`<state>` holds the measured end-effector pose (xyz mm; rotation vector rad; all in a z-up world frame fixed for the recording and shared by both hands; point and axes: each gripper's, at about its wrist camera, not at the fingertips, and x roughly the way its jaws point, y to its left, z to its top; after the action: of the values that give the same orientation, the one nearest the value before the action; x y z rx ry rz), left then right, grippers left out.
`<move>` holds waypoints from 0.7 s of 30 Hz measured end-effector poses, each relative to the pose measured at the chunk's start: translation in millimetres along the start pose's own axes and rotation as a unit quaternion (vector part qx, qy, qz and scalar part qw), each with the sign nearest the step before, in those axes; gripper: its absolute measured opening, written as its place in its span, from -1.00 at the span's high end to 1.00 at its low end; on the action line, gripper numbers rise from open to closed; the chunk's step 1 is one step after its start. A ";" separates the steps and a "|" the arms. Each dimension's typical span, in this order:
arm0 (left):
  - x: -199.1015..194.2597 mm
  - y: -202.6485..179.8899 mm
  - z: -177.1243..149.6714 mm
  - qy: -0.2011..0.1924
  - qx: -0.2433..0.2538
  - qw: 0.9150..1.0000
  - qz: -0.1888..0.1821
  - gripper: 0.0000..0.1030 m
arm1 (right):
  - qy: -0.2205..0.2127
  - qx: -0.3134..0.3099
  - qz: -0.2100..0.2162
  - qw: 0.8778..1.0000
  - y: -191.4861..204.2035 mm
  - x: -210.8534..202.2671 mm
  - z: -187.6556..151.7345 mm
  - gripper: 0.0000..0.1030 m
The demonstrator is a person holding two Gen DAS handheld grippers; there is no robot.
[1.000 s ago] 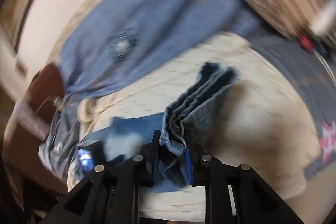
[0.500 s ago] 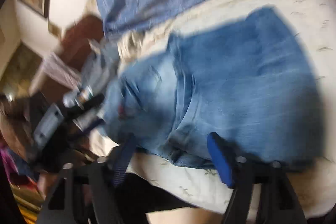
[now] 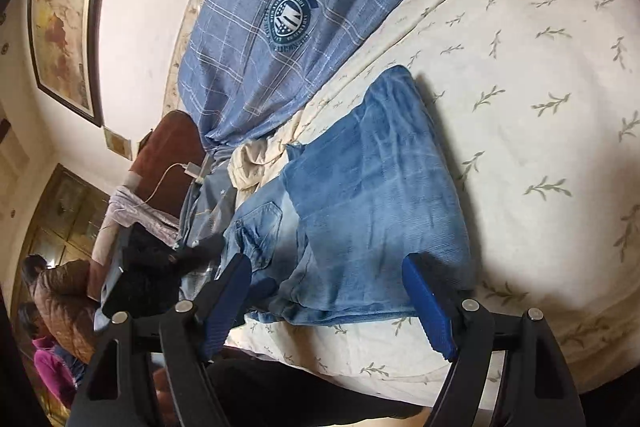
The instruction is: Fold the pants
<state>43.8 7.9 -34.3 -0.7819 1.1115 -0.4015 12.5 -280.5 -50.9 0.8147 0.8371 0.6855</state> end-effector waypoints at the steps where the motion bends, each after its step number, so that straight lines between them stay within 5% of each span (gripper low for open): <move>1: -0.5 -1.5 -2.5 -0.002 -0.001 1.000 0.003 -0.52 | 0.002 0.003 0.002 1.000 -0.3 3.0 0.4 -0.56; 8: 5.5 -0.1 -9.6 -0.011 -0.009 0.996 0.092 -0.52 | 0.009 0.012 0.016 1.000 -5.7 5.8 -4.1 -0.56; 13: 18.4 1.3 -9.7 0.004 -0.014 0.995 0.101 -0.51 | 0.012 0.019 0.017 1.000 -9.3 7.2 -5.6 -0.56; 14: 19.3 -1.1 -10.0 0.003 -0.009 0.995 0.103 -0.42 | 0.012 0.019 0.016 1.000 -9.4 7.3 -5.7 -0.56; 16: 23.9 -7.1 -8.9 0.006 0.005 0.991 0.134 0.20 | 0.012 0.020 0.015 1.000 -10.8 6.7 -6.1 -0.56; 21: 29.8 11.6 -7.2 0.016 -0.035 0.990 0.138 0.44 | 0.014 0.030 0.017 0.999 -15.0 8.5 -6.2 -0.56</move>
<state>48.5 -6.1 -63.6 -0.6735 1.2501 -0.1436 14.5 -279.4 -69.1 0.8761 0.8744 0.7074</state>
